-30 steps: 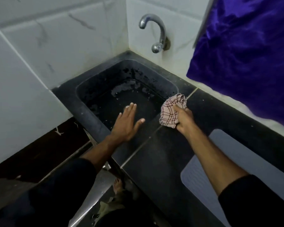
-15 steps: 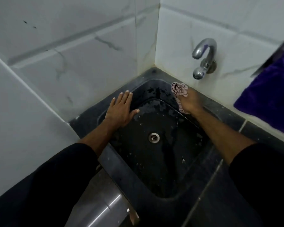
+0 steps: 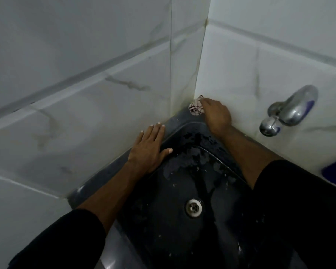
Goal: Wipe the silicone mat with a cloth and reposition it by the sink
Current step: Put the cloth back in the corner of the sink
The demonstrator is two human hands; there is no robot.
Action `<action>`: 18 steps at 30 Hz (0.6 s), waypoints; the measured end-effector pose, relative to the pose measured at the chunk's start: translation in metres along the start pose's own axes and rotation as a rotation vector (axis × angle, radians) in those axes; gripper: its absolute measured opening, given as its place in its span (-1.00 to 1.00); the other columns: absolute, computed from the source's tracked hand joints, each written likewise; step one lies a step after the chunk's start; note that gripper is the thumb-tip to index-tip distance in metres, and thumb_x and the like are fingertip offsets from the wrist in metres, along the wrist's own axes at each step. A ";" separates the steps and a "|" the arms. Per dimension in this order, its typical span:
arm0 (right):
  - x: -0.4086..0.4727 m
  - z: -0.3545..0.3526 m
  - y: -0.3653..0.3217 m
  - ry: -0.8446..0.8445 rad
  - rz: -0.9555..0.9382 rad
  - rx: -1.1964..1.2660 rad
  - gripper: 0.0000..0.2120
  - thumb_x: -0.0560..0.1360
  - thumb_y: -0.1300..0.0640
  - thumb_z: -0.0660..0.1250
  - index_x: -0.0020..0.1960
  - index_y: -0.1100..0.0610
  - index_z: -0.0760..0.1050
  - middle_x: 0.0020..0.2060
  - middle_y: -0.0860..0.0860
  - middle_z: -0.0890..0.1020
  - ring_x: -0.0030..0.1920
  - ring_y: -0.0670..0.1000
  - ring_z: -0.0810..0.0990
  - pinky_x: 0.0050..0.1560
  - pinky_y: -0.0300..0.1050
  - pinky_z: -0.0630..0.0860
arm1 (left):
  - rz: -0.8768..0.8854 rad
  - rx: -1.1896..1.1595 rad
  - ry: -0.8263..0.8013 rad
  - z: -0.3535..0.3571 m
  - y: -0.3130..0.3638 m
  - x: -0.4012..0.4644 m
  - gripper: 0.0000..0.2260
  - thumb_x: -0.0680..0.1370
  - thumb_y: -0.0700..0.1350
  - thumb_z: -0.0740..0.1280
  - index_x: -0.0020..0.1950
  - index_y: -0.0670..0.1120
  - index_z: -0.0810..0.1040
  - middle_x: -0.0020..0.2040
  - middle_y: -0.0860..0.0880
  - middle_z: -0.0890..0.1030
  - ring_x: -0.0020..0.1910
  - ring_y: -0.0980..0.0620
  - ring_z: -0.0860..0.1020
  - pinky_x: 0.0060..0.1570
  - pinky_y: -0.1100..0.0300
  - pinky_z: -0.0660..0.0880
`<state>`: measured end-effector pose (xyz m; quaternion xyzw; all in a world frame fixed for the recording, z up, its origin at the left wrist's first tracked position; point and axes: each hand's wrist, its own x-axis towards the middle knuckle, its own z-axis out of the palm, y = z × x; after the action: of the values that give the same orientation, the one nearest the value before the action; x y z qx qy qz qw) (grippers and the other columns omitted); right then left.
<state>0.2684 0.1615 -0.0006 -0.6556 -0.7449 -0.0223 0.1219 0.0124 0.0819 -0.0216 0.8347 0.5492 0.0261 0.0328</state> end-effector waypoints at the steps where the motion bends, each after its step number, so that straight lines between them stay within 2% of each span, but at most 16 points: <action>1: 0.011 0.010 -0.001 0.001 -0.013 -0.035 -0.53 0.50 0.12 0.29 0.38 0.15 0.32 0.34 0.14 0.43 0.27 0.20 0.43 0.16 0.08 0.42 | 0.000 0.003 0.001 0.004 0.000 0.005 -0.30 0.58 0.31 -0.07 0.58 -0.05 -0.16 0.59 -0.02 -0.11 0.56 -0.01 -0.11 0.50 0.00 -0.10; 6: 0.025 0.071 -0.007 -0.111 0.029 -0.097 -0.46 0.49 0.04 0.23 0.44 0.12 0.26 0.42 0.13 0.33 0.39 0.13 0.29 0.32 0.04 0.24 | -0.009 -0.047 -0.010 0.026 -0.001 0.018 -0.29 0.58 0.32 -0.05 0.58 -0.02 -0.23 0.59 0.00 -0.16 0.56 0.01 -0.15 0.49 0.03 -0.14; 11: 0.006 0.102 -0.008 -0.066 0.119 -0.012 -0.38 0.51 -0.18 0.13 0.49 0.09 0.20 0.49 0.13 0.22 0.49 0.16 0.14 0.44 0.24 -0.05 | 0.003 -0.058 -0.055 0.038 0.001 0.025 -0.28 0.58 0.30 -0.04 0.57 -0.03 -0.26 0.58 -0.02 -0.19 0.55 0.02 -0.18 0.48 0.04 -0.17; 18: 0.030 0.106 0.002 -0.079 0.127 0.006 -0.43 0.57 -0.17 0.08 0.51 0.03 0.14 0.53 0.13 0.11 0.52 0.15 -0.01 0.45 0.30 -0.13 | 0.016 -0.072 -0.013 0.038 0.010 0.024 -0.29 0.57 0.32 -0.08 0.57 -0.02 -0.26 0.58 0.00 -0.19 0.55 0.02 -0.17 0.48 0.06 -0.18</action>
<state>0.2512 0.2114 -0.0969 -0.7015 -0.7061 0.0135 0.0956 0.0339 0.0992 -0.0580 0.8375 0.5409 0.0407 0.0665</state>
